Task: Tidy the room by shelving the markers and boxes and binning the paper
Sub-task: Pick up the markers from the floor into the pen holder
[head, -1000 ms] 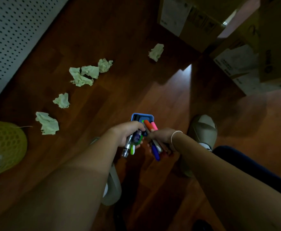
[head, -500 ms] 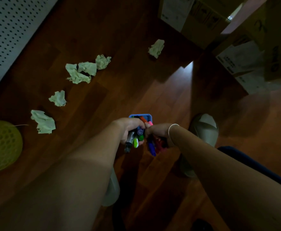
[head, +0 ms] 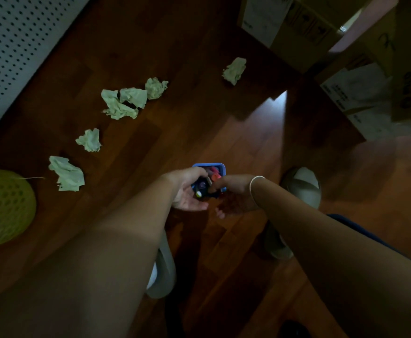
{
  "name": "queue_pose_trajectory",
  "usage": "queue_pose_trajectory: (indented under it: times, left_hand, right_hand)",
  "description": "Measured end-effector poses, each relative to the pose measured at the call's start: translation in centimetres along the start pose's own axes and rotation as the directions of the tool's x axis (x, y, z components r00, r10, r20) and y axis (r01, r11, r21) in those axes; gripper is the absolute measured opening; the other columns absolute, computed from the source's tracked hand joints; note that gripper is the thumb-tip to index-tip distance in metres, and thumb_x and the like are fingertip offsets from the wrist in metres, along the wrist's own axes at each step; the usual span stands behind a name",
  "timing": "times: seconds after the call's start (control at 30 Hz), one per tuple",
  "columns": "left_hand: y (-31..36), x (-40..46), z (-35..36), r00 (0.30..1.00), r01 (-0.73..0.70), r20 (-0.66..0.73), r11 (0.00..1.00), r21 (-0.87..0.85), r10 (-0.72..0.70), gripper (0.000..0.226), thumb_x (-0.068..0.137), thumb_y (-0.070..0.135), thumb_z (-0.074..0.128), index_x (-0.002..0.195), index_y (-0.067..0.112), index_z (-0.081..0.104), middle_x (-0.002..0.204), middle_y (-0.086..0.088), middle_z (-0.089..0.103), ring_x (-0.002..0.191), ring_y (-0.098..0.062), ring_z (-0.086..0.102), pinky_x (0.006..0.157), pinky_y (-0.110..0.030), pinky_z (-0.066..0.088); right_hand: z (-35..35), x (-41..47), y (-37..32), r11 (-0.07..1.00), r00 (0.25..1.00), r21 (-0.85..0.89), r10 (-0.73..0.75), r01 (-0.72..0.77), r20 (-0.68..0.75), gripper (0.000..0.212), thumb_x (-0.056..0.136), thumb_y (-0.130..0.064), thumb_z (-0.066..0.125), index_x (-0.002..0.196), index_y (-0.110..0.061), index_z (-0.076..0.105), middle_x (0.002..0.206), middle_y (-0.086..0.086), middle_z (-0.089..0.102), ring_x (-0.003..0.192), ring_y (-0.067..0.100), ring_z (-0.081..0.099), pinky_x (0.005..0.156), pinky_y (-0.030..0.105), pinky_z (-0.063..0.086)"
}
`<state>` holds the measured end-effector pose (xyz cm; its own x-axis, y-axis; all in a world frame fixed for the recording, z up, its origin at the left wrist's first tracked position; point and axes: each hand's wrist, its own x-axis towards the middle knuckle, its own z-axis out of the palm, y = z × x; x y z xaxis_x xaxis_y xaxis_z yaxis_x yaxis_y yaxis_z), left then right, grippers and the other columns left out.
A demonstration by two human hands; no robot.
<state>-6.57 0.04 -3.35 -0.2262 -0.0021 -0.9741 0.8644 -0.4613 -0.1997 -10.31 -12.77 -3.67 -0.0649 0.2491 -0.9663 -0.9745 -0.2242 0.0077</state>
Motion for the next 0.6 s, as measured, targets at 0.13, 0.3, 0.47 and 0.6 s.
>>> queue_pose_trajectory:
  times: [0.13,0.3,0.47,0.6]
  left_hand:
    - [-0.6,-0.3,-1.2,0.997,-0.018,-0.076,1.0,-0.001,0.017,0.082,0.089,0.065,0.041,0.124,-0.009,0.048,0.091,-0.023,0.061,0.074,-0.028,0.062,0.054,-0.033,0.058]
    - [-1.2,-0.4,-1.8,0.963,-0.19,-0.182,0.98,0.056,0.197,0.065,0.099,0.049,0.029,0.143,0.001,0.036,0.14,-0.026,0.048,0.126,-0.035,0.051,0.091,-0.042,0.048]
    - [-1.5,2.1,-2.3,0.801,-0.388,-0.261,0.8,0.458,0.538,0.061,0.094,0.004,0.044,0.15,0.018,0.026,0.148,-0.017,0.04,0.131,-0.035,0.045,0.105,-0.044,0.042]
    - [-2.0,3.2,-2.2,0.747,-0.478,-0.122,0.656,0.583,0.653,0.089,0.085,-0.005,0.06,0.154,0.027,0.014,0.153,-0.013,0.032,0.139,-0.029,0.036,0.11,-0.04,0.039]
  right_hand:
    - [0.0,-0.7,0.2,0.996,0.994,0.075,-0.037,0.045,-0.098,0.037,0.09,-0.037,0.052,0.107,-0.004,0.047,0.085,0.014,0.054,0.071,0.026,0.056,0.073,0.037,0.05]
    - [-0.9,-0.1,0.9,0.984,0.889,0.035,-0.142,0.174,-0.435,0.048,0.087,-0.047,0.051,0.095,-0.001,0.06,0.082,0.016,0.063,0.072,0.03,0.061,0.068,0.038,0.053]
    - [-2.0,1.8,2.7,0.824,0.678,-0.55,-0.484,0.138,-0.554,0.036,0.087,-0.022,0.051,0.12,-0.009,0.056,0.118,0.014,0.061,0.106,0.031,0.059,0.085,0.033,0.047]
    - [-2.2,2.8,3.5,0.653,0.721,-0.746,-0.581,0.134,-0.379,0.069,0.083,-0.024,0.061,0.143,-0.022,0.028,0.142,0.01,0.042,0.122,0.03,0.05,0.096,0.041,0.046]
